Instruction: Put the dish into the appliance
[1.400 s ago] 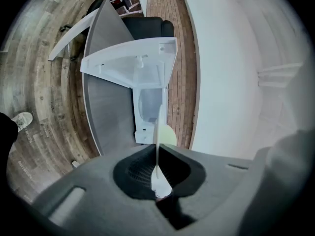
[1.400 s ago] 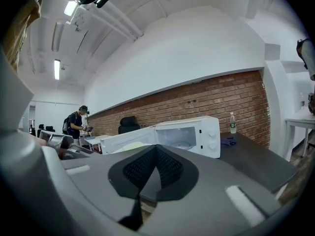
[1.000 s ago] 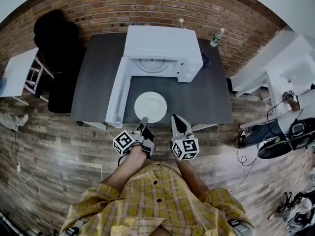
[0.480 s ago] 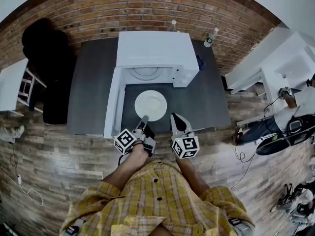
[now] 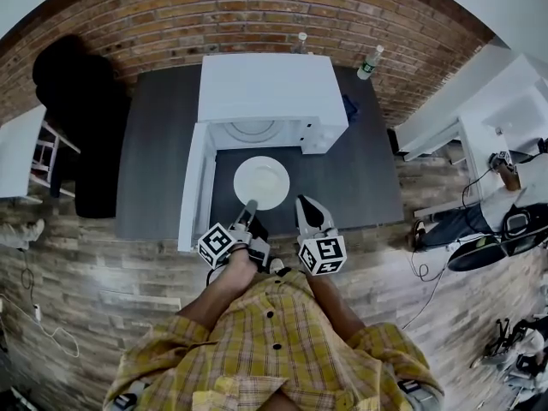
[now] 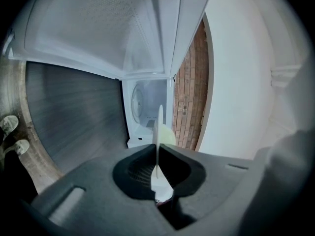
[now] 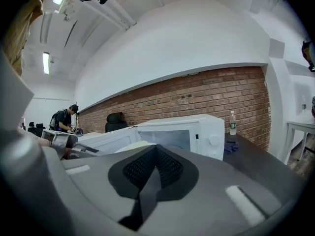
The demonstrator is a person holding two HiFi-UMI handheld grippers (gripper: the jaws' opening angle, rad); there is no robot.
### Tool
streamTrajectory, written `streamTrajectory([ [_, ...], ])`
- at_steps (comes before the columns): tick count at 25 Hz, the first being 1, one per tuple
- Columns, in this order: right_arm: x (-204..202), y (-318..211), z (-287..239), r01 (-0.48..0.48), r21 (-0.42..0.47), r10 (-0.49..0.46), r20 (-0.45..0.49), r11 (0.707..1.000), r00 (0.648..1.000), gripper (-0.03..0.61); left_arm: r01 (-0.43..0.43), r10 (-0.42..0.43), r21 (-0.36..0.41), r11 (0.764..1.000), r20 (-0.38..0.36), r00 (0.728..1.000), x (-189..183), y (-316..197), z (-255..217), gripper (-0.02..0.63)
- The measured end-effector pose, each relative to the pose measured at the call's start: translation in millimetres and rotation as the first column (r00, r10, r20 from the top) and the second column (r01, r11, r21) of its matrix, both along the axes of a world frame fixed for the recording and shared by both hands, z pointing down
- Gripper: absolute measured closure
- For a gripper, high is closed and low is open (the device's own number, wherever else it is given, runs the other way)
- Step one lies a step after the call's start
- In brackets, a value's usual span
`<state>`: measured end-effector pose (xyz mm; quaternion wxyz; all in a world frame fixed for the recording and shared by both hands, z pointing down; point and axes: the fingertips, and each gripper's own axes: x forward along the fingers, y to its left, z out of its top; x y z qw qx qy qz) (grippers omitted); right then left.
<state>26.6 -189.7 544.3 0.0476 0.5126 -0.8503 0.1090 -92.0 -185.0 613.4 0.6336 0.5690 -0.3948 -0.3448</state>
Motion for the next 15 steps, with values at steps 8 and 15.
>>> streamTrajectory([
  [8,14,-32,4,0.041,0.005,-0.041,0.023,0.999,0.999,0.575,0.057,-0.057,0.004,0.998,0.019,0.998,5,-26,3,0.598],
  [15,17,-47,10,0.081,0.0,-0.08,0.045,0.997,0.996,0.575,0.119,-0.119,-0.01,0.993,-0.001,0.993,1,-41,12,0.598],
])
